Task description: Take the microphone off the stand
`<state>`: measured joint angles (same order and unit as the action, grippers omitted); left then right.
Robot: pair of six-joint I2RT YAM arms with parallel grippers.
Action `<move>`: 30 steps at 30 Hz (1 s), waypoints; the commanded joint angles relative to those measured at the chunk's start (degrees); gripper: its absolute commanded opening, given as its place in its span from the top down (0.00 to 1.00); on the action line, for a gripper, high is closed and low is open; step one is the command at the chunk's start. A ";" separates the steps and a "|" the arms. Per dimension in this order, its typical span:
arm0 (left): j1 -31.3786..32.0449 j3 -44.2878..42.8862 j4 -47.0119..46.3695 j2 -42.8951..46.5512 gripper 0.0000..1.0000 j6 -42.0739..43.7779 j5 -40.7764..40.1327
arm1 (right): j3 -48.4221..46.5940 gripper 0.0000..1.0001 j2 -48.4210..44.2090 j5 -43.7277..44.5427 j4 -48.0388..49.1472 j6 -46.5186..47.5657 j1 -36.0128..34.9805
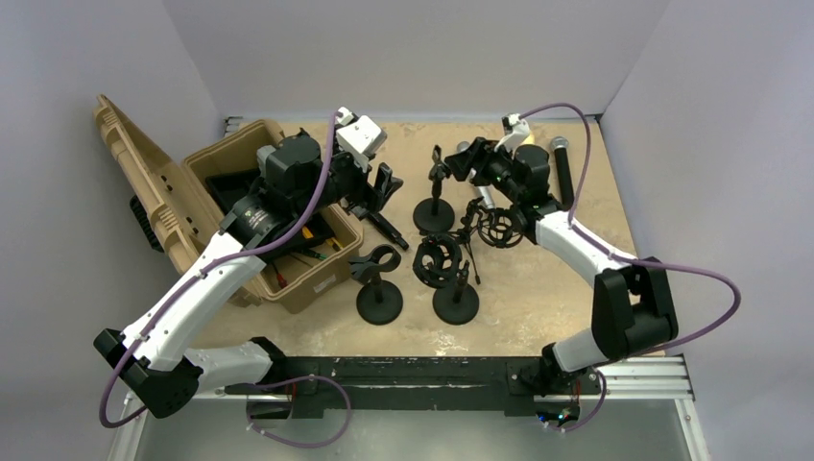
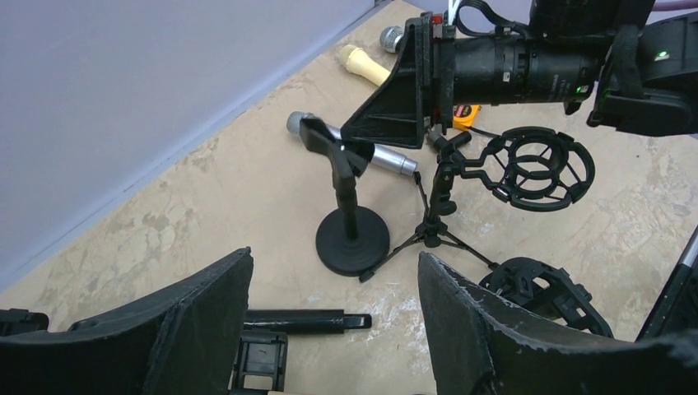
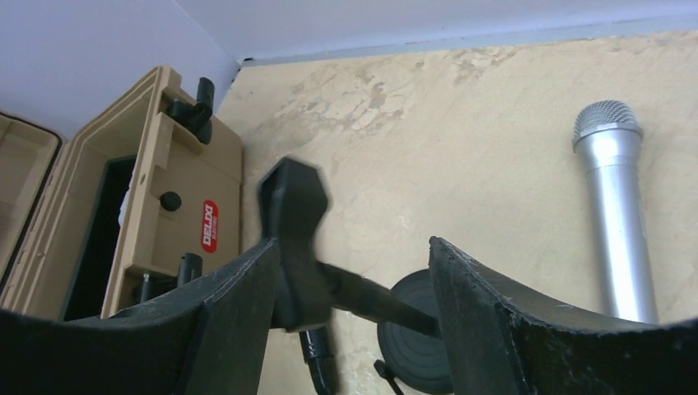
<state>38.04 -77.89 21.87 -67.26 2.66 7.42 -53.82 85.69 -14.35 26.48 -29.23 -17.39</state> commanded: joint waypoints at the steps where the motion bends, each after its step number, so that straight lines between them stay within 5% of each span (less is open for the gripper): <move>1: 0.36 0.11 -2.11 1.03 0.28 0.71 -0.12 | -5.74 0.33 -5.70 3.80 -8.50 3.68 0.38; 15: 3.41 0.38 -2.46 5.24 0.29 2.36 -1.53 | -3.10 0.20 -25.64 15.04 -9.12 10.29 0.39; 30: 3.44 2.95 -4.46 24.66 0.28 -2.20 0.56 | 4.38 0.06 -47.16 15.82 -7.47 12.58 0.41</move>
<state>41.32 -75.09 20.03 -47.18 2.55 5.98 -50.48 40.80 -0.89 17.12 -18.20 -17.19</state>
